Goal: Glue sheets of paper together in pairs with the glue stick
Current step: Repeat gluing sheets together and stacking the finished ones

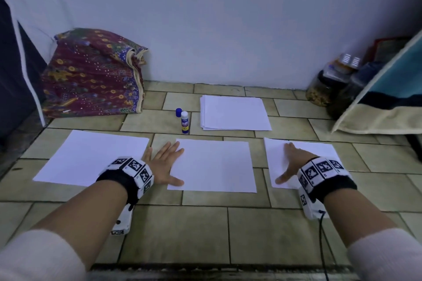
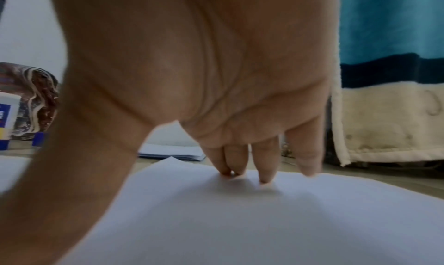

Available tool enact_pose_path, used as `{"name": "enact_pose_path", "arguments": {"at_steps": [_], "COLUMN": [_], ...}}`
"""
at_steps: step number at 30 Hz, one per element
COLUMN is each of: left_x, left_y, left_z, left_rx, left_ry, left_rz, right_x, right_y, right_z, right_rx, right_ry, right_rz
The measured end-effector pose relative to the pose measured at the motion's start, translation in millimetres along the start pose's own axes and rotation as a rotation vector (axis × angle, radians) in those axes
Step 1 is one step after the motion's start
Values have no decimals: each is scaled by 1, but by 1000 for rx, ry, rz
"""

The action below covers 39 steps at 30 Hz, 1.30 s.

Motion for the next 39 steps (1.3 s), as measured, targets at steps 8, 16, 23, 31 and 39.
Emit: {"name": "enact_pose_path", "arguments": {"at_steps": [8, 16, 23, 31, 39], "left_x": [2, 3, 2, 3, 1], "left_y": [-3, -5, -2, -3, 0], "left_z": [-2, -5, -4, -4, -2], "left_rx": [24, 7, 17, 29, 38], "left_ry": [-13, -34, -14, -6, 20], "left_rz": [2, -5, 12, -11, -6], "right_x": [2, 33, 37, 4, 0], "right_y": [-7, -30, -64, -64, -66], "right_z": [-4, -4, 92, 186, 199], "right_rx": [48, 77, 287, 265, 255], "right_ry": [29, 194, 372, 496, 448], "right_rz": [-30, -174, -177, -62, -55]}}
Point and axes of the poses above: each hand's wrist, its own y-axis towards the middle knuckle, its own x-axis out of the back of the hand, z = x × y, the point moved 6 cm from there along y, towards the middle knuckle, and after that the axes turned 6 degrees about -x, right-handed, at the moved point
